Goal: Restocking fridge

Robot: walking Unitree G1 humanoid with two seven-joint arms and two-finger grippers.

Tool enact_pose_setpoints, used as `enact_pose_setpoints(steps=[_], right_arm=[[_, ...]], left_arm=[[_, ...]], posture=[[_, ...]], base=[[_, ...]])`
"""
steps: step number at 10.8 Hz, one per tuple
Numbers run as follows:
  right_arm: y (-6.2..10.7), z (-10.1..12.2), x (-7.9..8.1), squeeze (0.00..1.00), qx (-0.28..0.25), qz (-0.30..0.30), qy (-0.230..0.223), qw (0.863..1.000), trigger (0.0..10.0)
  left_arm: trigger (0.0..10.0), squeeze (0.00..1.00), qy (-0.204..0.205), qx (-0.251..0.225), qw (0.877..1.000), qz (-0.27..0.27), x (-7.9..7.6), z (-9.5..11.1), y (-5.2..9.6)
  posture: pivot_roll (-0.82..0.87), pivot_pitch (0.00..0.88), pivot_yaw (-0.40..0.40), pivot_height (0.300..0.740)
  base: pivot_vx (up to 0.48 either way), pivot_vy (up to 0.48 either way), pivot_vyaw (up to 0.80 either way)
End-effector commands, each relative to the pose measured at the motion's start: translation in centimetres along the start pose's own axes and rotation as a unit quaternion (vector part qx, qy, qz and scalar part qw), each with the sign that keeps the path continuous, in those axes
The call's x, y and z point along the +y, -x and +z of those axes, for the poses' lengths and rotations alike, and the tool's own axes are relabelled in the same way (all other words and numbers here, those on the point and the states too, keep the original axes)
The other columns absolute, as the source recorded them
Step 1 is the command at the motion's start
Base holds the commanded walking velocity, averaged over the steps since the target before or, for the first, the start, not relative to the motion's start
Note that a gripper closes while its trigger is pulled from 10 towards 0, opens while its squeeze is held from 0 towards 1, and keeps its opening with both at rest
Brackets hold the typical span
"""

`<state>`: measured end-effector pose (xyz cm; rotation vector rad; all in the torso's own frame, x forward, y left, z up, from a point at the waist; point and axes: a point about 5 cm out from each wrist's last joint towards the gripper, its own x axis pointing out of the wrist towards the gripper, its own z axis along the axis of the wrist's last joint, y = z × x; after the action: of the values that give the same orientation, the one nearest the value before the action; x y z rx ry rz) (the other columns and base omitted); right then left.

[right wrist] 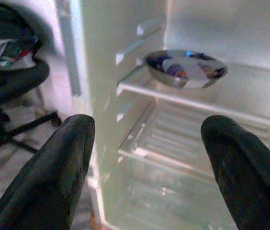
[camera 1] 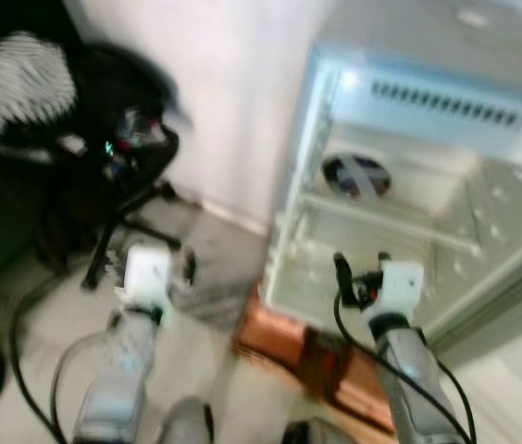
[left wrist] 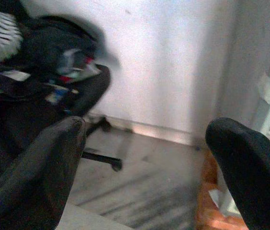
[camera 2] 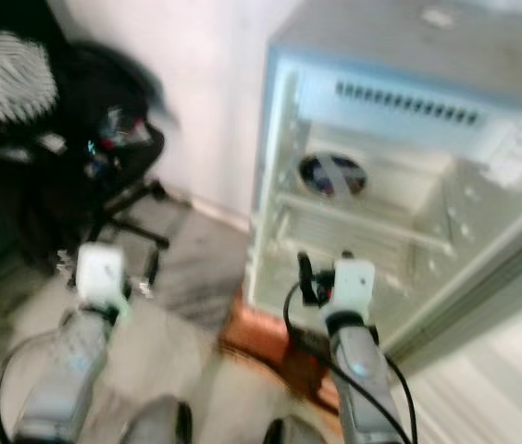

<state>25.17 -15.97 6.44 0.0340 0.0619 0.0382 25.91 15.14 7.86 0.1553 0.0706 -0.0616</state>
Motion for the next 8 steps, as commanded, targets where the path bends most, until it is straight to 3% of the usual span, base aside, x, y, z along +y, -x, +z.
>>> enact_pose_setpoints(steps=[1, 6, 8], right_arm=[[-0.05, -0.10, -0.69, 0.00, 0.007, -0.013, 0.004, 1.000, 10.0], [-0.26, 0.03, -1.30, 0.00, 0.007, -0.029, 0.008, 1.000, 10.0], [-0.32, 0.02, -1.66, 0.00, 0.005, -0.041, 0.009, 0.999, 10.0]], left_arm=[[10.0, 0.00, 0.011, 0.013, 1.000, 0.000, -0.32, -0.63, 0.44], [10.0, 0.00, 0.010, 0.019, 1.000, -0.011, -0.78, -1.07, 0.54], [10.0, 0.00, 0.008, 0.020, 1.000, -0.016, -0.93, -1.11, 0.34]], posture=[[0.15, 0.067, -0.024, 0.740], [0.14, 0.059, -0.026, 0.740], [0.13, 0.050, -0.013, 0.740]], base=[[-0.270, 0.000, 0.00], [-0.272, 0.000, -0.69], [-0.263, 0.000, 0.00]])
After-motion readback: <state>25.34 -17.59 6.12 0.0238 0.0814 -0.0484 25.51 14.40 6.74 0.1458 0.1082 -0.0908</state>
